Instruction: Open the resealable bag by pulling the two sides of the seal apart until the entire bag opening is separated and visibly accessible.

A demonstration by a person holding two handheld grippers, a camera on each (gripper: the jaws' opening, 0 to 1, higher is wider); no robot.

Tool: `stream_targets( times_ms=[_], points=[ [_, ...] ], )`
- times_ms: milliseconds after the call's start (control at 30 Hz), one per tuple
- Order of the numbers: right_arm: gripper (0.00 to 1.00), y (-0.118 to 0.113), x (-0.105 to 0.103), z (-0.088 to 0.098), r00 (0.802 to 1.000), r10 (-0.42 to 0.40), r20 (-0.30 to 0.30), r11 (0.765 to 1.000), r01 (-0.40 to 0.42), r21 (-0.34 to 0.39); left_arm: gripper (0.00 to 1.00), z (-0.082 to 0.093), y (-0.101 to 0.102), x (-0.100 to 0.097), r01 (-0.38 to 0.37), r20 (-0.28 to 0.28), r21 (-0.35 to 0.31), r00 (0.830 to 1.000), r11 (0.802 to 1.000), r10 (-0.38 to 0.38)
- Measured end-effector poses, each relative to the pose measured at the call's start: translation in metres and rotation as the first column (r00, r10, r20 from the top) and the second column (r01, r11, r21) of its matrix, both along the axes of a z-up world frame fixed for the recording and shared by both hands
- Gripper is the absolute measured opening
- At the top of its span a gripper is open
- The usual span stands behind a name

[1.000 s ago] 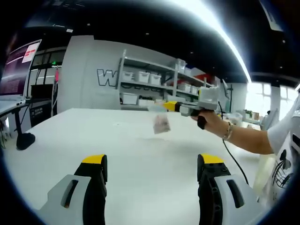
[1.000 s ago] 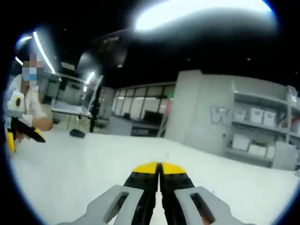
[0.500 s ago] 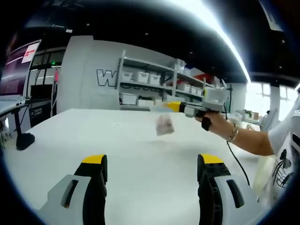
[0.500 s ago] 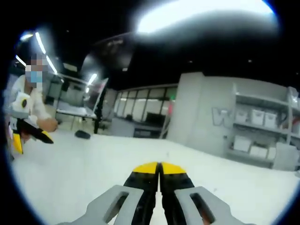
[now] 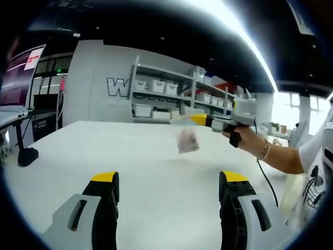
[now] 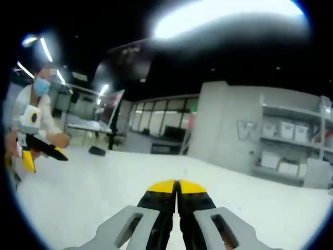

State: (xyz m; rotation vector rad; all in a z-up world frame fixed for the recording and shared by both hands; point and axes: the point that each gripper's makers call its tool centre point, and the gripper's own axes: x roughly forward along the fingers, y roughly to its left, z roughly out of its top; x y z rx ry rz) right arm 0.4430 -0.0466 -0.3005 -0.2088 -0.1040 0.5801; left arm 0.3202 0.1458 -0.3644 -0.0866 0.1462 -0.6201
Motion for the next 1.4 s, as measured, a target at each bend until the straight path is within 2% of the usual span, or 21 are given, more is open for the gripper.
stream_targets(
  times_ms=[600, 1400],
  points=[
    [0.00, -0.001, -0.030, 0.003, 1.000, 0.024, 0.000, 0.999, -0.024, 0.025, 0.77, 0.001, -0.006, 0.000, 0.014, 0.000, 0.005, 1.000, 1.000, -0.014],
    [0.00, 0.005, -0.081, 0.007, 0.999, 0.043, 0.031, 0.997, -0.045, 0.056, 0.77, -0.002, -0.007, -0.011, 0.042, 0.004, 0.015, 0.999, 0.999, -0.042]
  ],
)
